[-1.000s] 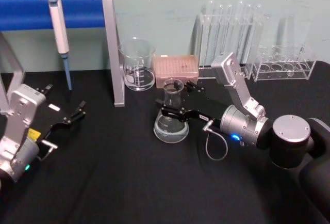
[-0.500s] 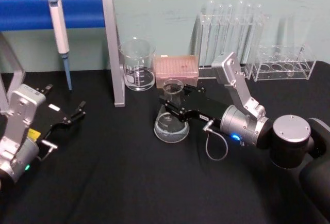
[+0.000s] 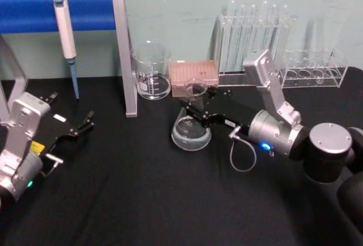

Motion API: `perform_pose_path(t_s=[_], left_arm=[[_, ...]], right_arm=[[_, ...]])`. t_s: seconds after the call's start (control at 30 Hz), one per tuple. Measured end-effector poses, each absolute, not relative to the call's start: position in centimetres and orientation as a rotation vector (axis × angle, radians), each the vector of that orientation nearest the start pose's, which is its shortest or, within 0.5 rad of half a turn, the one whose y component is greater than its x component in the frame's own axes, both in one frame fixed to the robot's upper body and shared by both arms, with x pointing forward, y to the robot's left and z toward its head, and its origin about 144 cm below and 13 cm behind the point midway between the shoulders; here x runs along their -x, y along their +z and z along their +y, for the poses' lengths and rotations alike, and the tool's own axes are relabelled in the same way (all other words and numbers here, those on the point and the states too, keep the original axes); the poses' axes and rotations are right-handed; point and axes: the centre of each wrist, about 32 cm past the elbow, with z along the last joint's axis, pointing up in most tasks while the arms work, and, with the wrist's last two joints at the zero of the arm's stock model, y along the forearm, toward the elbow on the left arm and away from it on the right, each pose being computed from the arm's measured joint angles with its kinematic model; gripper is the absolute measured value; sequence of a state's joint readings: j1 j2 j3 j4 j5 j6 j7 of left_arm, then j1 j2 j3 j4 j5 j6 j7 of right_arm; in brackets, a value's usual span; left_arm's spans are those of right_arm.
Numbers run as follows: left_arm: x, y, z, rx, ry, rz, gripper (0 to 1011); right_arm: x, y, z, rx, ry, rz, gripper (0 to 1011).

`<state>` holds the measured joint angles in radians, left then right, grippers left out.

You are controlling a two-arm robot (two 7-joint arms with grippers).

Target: Grasp the erlenmeyer flask with one hand, shake it three times, then place it back.

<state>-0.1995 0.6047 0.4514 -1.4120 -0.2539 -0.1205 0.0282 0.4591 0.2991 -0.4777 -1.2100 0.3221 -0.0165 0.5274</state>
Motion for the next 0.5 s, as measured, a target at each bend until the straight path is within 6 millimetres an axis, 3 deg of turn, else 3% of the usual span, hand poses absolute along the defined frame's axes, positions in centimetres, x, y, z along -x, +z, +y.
perform_pose_path(t_s=[0.5], left_arm=[[-48.9, 114.0, 31.0, -0.305, 1.248, -0.285, 1001]], right_arm=[[-52.7, 122.7, -24.7, 0.039, -0.778, -0.095, 458]])
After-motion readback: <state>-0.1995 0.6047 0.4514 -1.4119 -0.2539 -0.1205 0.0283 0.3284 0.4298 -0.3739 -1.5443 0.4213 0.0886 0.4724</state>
